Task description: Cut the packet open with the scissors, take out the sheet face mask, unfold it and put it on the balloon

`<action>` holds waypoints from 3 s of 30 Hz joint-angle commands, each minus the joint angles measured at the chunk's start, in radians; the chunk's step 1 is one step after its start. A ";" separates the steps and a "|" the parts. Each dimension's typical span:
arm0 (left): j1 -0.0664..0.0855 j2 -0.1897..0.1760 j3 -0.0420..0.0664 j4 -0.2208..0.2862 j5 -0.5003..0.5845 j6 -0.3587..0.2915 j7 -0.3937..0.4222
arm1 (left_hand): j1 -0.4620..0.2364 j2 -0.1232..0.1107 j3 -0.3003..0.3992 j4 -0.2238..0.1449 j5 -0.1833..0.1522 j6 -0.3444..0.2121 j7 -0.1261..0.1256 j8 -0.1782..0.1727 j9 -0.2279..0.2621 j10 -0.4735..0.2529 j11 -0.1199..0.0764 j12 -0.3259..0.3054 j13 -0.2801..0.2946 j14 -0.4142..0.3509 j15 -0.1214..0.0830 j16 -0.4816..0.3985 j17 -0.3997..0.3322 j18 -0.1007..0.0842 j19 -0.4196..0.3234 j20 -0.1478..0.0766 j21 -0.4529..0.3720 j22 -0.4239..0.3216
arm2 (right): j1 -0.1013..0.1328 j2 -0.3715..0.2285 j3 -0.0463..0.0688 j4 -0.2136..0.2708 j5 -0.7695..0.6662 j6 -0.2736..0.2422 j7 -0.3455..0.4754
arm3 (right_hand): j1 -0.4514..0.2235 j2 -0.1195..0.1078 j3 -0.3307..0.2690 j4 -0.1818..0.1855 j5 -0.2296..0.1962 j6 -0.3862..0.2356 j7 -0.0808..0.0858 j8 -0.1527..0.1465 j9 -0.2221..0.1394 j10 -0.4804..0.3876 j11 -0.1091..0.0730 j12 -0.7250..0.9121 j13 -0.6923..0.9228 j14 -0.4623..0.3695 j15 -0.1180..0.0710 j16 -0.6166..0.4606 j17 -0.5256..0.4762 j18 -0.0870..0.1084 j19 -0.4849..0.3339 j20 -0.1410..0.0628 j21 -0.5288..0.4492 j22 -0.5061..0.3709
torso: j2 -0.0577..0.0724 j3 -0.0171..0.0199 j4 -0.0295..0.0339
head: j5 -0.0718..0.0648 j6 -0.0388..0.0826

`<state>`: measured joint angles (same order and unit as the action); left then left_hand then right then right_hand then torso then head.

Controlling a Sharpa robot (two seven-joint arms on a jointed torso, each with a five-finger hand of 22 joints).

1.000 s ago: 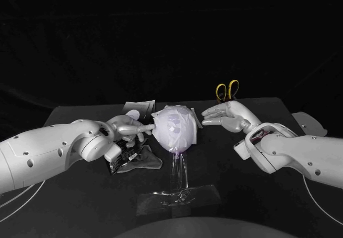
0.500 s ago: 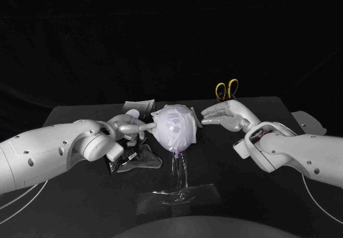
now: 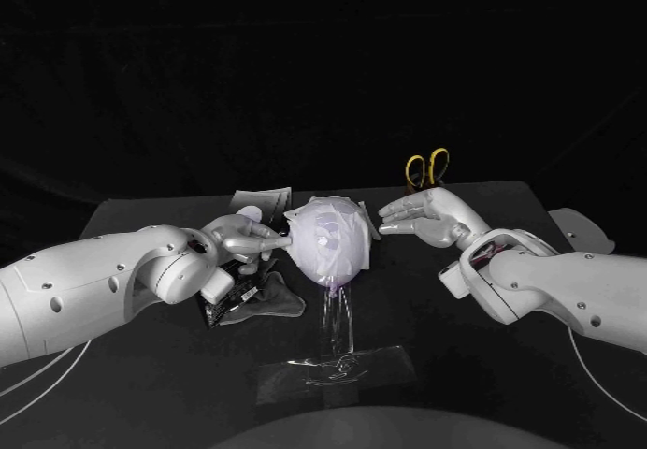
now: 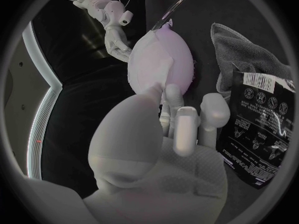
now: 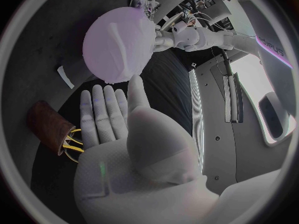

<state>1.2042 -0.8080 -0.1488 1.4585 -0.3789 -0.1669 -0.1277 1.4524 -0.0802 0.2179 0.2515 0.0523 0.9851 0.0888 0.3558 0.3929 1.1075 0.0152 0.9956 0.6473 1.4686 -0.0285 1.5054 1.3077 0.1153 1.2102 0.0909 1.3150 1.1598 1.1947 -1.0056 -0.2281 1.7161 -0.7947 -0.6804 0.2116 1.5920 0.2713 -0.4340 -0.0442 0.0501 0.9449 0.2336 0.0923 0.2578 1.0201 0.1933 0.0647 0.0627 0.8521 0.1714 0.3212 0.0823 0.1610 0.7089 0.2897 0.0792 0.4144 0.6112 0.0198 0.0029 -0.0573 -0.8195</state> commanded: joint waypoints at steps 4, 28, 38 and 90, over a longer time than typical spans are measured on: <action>0.000 0.002 0.001 -0.002 0.038 0.021 0.022 | 0.053 0.011 0.041 -0.017 -0.003 0.025 -0.009 0.016 0.008 0.023 -0.007 0.007 0.019 0.024 -0.017 0.009 0.038 -0.015 0.016 -0.005 0.015 0.014 | -0.001 0.001 0.000 0.000 -0.013 0.002 0.008 | -0.007 0.011 -0.026 -0.005 0.005 0.002 0.014 -0.004 -0.002 0.001 0.003 0.000 0.000 -0.002 0.003 -0.004 -0.001 0.017 0.005 -0.002 -0.001 -0.001 | 0.000 0.0005 -0.0002 | 0.001 -0.002; 0.000 0.005 0.001 -0.003 0.070 -0.039 -0.002 | 0.034 -0.083 0.356 -0.065 0.002 0.025 -0.019 0.114 0.126 0.153 -0.025 0.036 0.133 0.066 -0.033 0.032 0.138 -0.035 0.091 -0.033 0.074 0.100 | -0.001 0.000 0.000 0.001 -0.012 -0.001 0.010 | -0.011 0.011 -0.026 -0.007 0.003 0.003 0.014 -0.004 -0.003 0.002 0.003 0.001 0.000 -0.002 0.003 -0.007 -0.002 0.016 0.005 -0.002 -0.002 -0.003 | 0.000 0.0005 0.0000 | 0.006 -0.006; 0.000 0.002 0.001 0.002 0.010 -0.054 -0.116 | -0.122 -0.154 0.599 -0.185 0.020 0.026 -0.022 0.151 0.192 0.172 -0.026 0.047 0.155 0.076 -0.038 0.037 0.164 -0.035 0.096 -0.039 0.083 0.109 | -0.002 0.001 0.000 0.001 -0.011 -0.003 0.013 | -0.012 0.011 -0.026 -0.007 0.002 0.004 0.014 -0.004 -0.003 0.002 0.003 0.001 0.000 -0.002 0.003 -0.007 -0.002 0.016 0.005 -0.002 -0.003 -0.003 | 0.000 0.0001 -0.0006 | 0.009 -0.007; -0.002 0.002 0.001 0.010 -0.220 0.105 -0.280 | -0.190 -0.148 0.643 -0.248 0.021 0.019 -0.019 0.153 0.217 0.161 -0.024 0.027 0.131 0.072 -0.037 0.030 0.148 -0.036 0.098 -0.043 0.085 0.110 | -0.005 0.002 0.000 -0.001 -0.009 -0.003 0.016 | -0.015 0.009 -0.027 -0.009 0.002 0.005 0.014 -0.004 -0.004 0.002 0.003 0.001 0.000 -0.002 0.003 -0.010 -0.002 0.016 0.005 -0.002 -0.004 -0.005 | -0.001 0.0001 0.0006 | -0.002 0.002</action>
<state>1.2038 -0.8066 -0.1473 1.4687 -0.5988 -0.0539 -0.4017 1.2673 -0.2340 0.7678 0.0996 0.0870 1.0118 0.0682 0.5106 0.4827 1.2365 0.0323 1.0320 0.7871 1.4668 -0.0621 1.5412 1.3081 0.0914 1.3080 0.0466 1.4008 1.2737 1.1906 -1.0049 -0.2281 1.7149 -0.7942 -0.6858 0.2153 1.5869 0.2764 -0.4368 -0.0468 0.0501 0.9487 0.2369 0.0924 0.2545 1.0201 0.1933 0.0647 0.0627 0.8521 0.1714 0.3174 0.0817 0.1617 0.7088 0.2897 0.0792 0.4100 0.6112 0.0196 0.0034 -0.0581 -0.8184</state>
